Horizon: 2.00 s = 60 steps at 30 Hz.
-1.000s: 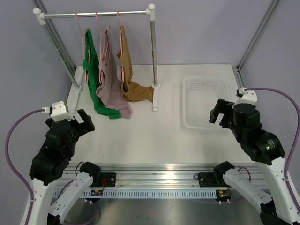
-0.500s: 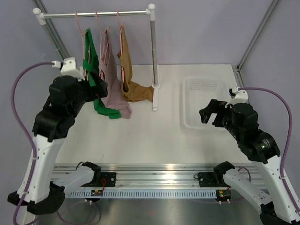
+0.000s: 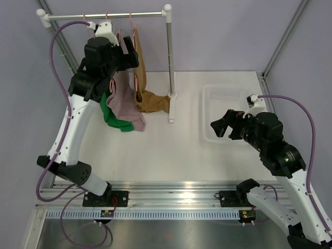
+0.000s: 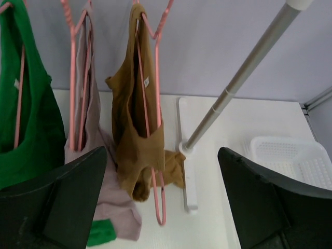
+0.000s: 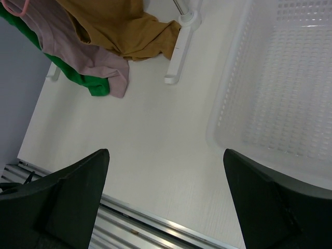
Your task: Remove the tank top from the hanger
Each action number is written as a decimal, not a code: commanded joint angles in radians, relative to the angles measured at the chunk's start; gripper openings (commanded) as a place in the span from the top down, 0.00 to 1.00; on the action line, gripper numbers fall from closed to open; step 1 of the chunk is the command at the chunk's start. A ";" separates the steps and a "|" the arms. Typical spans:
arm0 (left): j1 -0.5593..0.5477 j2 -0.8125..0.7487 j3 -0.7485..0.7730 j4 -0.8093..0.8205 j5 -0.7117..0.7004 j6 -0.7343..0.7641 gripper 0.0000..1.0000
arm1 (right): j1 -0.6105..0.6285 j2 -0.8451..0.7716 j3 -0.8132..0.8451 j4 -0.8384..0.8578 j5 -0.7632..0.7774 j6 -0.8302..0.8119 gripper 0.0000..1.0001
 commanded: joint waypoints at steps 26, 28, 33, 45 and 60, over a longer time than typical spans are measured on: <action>0.002 0.429 0.369 0.134 -0.150 0.188 0.58 | 0.007 0.014 -0.067 0.083 -0.151 0.047 0.01; 0.009 0.436 0.384 0.123 -0.146 0.187 0.65 | 0.008 0.020 -0.071 0.083 -0.158 0.049 0.01; 0.025 0.455 0.392 0.111 -0.131 0.178 0.73 | 0.007 0.015 -0.068 0.080 -0.158 0.046 0.02; 0.044 0.489 0.416 0.089 -0.094 0.175 0.75 | 0.008 0.009 -0.064 0.075 -0.154 0.046 0.02; 0.048 0.458 0.530 0.097 -0.075 0.152 1.00 | 0.007 0.006 -0.053 0.049 -0.131 0.030 0.02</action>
